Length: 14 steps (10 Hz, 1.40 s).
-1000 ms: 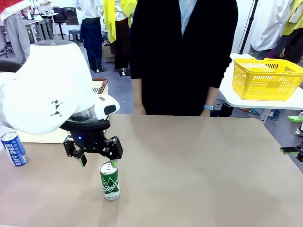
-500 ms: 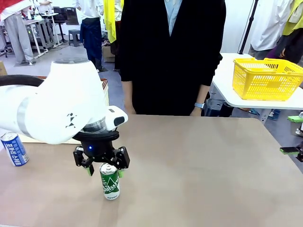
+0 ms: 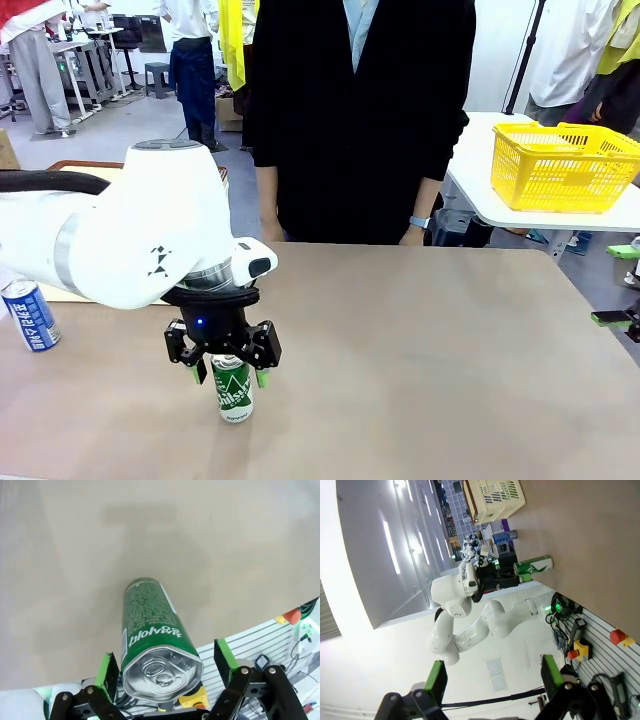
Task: Place the drinks into the Shopping basket.
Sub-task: Pick up one drink and place it into the Shopping basket.
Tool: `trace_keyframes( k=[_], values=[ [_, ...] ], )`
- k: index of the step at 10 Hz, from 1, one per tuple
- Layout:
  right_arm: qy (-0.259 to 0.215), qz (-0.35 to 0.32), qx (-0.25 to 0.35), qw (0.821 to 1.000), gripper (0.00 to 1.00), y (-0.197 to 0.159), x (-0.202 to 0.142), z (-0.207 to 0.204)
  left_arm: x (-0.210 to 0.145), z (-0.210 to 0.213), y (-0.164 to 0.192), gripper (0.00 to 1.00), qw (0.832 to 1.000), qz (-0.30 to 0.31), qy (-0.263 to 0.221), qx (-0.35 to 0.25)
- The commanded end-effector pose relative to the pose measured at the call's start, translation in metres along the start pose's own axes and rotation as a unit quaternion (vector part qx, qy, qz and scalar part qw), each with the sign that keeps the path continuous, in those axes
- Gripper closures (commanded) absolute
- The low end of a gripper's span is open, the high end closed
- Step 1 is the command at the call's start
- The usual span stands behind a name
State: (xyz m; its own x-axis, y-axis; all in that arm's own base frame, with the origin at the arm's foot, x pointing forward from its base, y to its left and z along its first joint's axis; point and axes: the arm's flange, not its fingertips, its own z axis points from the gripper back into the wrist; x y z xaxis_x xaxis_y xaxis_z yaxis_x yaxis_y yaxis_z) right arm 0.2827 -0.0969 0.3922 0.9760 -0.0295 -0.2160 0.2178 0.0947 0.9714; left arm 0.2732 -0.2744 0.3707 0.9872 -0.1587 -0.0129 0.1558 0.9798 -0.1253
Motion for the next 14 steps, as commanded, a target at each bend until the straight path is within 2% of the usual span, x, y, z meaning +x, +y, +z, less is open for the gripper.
trace_keyframes(
  k=[1, 3, 4, 5, 6, 11, 12, 14],
  values=[
    [0.001, 0.002, 0.003, 1.000, 0.00, 0.004, -0.001, 0.001, 0.005, -0.001, -0.001, 0.00, 1.000, 0.009, -0.015, 0.005],
    [0.001, 0.002, 0.003, 1.000, 0.00, 0.004, -0.001, 0.001, 0.004, -0.001, 0.001, 0.00, 1.000, 0.004, -0.028, 0.005],
    [0.001, 0.002, 0.003, 1.000, 0.00, 0.004, -0.001, 0.001, 0.004, -0.001, 0.001, 0.44, 0.999, 0.003, -0.036, 0.005],
    [0.001, 0.002, 0.003, 1.000, 0.00, 0.004, -0.001, 0.001, 0.004, -0.001, 0.001, 0.70, 0.999, 0.004, -0.038, 0.009],
    [0.001, 0.002, 0.003, 1.000, 0.00, 0.004, -0.001, 0.001, 0.004, 0.000, 0.001, 1.00, 0.999, 0.004, -0.037, 0.012],
    [0.001, 0.002, 0.003, 1.000, 0.00, 0.004, -0.001, 0.001, 0.000, 0.011, 0.010, 1.00, 0.999, 0.024, -0.046, 0.010],
    [0.001, 0.002, 0.003, 1.000, 0.00, 0.004, -0.001, 0.001, -0.003, 0.036, 0.018, 1.00, 0.997, 0.035, -0.073, 0.003],
    [0.001, 0.002, 0.003, 1.000, 0.00, 0.004, -0.001, 0.001, -0.002, 0.147, 0.053, 1.00, 0.985, 0.056, -0.159, -0.039]
  ],
)
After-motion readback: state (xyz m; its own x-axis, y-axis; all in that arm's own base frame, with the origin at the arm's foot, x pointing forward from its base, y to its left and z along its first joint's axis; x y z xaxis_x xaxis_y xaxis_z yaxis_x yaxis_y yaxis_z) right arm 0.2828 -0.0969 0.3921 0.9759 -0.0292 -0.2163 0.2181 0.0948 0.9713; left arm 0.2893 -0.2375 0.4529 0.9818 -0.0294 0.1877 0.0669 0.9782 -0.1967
